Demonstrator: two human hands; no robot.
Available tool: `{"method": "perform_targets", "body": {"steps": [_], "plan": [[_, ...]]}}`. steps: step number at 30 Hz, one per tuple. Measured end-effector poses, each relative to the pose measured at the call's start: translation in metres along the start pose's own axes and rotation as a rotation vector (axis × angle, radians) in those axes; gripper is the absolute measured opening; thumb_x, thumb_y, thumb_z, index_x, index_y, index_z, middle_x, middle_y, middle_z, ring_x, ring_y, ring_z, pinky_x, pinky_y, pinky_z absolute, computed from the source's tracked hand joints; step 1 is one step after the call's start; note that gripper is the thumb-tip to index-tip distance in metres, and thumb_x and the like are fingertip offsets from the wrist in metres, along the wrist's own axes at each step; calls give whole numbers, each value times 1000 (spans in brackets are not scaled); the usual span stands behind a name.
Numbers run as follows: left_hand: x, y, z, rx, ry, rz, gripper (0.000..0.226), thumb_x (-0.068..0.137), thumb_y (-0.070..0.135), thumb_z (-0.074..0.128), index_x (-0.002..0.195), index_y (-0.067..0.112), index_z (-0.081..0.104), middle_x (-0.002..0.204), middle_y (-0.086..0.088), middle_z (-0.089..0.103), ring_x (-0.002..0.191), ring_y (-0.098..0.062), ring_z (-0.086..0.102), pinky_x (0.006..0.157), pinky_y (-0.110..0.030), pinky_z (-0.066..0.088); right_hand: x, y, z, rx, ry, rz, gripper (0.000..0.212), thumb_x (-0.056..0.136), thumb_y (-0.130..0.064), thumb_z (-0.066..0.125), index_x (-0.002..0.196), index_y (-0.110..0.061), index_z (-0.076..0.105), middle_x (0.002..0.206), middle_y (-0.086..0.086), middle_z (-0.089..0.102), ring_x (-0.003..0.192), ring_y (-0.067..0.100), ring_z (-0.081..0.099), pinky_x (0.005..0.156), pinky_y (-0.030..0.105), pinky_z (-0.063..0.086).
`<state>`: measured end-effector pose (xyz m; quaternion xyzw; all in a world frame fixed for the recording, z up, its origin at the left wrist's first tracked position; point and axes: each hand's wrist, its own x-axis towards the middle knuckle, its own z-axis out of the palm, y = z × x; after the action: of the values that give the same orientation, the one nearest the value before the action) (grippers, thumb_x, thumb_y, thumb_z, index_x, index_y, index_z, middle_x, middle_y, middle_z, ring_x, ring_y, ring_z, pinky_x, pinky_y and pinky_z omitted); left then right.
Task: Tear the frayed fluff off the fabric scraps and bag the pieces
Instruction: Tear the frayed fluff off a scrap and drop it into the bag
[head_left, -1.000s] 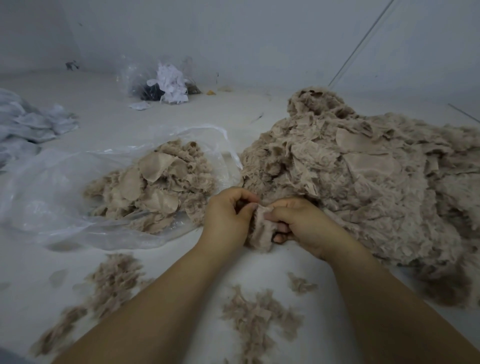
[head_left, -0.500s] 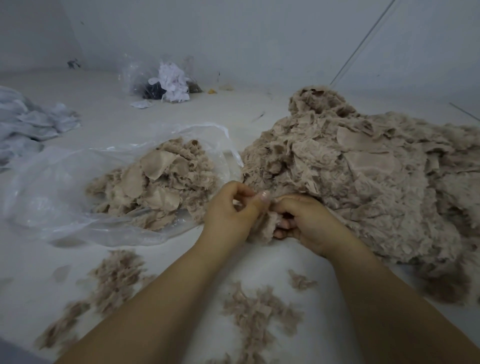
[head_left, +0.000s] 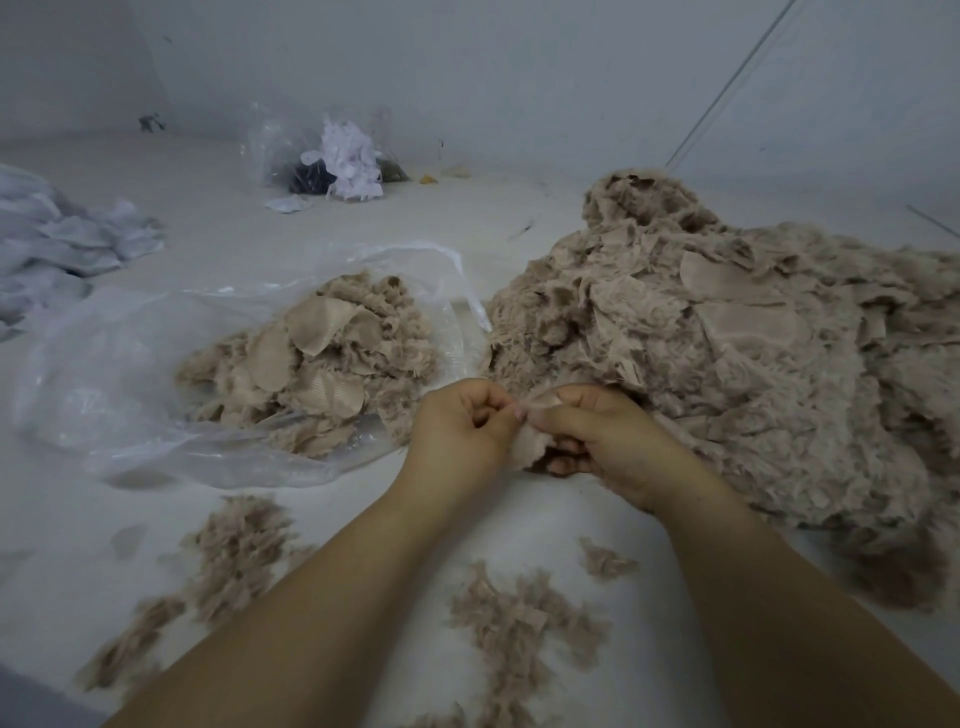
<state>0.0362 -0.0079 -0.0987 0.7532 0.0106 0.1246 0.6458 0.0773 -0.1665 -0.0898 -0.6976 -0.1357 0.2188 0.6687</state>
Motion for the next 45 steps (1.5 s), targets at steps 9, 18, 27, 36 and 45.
{"method": "perform_targets", "body": {"steps": [9, 18, 27, 36, 45], "plan": [[2, 0, -2, -196, 8, -90, 21, 94, 7, 63, 74, 8, 66, 58, -17, 53, 45, -17, 38, 45, -20, 28, -4, -6, 3, 56, 12, 26, 14, 72, -27, 62, 64, -24, 72, 51, -8, 41, 48, 5, 40, 52, 22, 48], [-1, 3, 0, -77, -13, -20, 20, 91, 10, 68, 71, 8, 66, 55, -17, 50, 47, -19, 39, 49, -29, 32, -5, -6, 3, 3, -8, 12, 21, 84, -41, 69, 81, -22, 78, 69, 7, 57, 65, 14, 56, 54, 20, 51], [-1, 4, -4, -2, -95, -9, 30, 80, 30, 79, 66, 12, 61, 53, 9, 54, 48, -4, 47, 47, -17, 37, -6, -7, 5, 89, 56, 19, 20, 90, -22, 66, 76, -25, 79, 80, 1, 74, 68, 8, 66, 53, 19, 52], [6, -4, -9, -44, -92, -36, 18, 91, 3, 66, 85, -11, 55, 67, -11, 50, 55, -15, 41, 50, -24, 33, -3, -3, 1, 48, 32, 33, 23, 87, -21, 67, 95, 0, 69, 71, -1, 66, 60, 3, 59, 53, 19, 50], [4, 1, -13, -181, -171, -141, 14, 95, 1, 57, 81, 3, 59, 50, -6, 60, 34, -13, 45, 36, -16, 31, -3, -4, 3, -29, 33, 11, 29, 96, -26, 58, 75, -16, 75, 73, -3, 70, 66, 5, 62, 54, 19, 51]]}}
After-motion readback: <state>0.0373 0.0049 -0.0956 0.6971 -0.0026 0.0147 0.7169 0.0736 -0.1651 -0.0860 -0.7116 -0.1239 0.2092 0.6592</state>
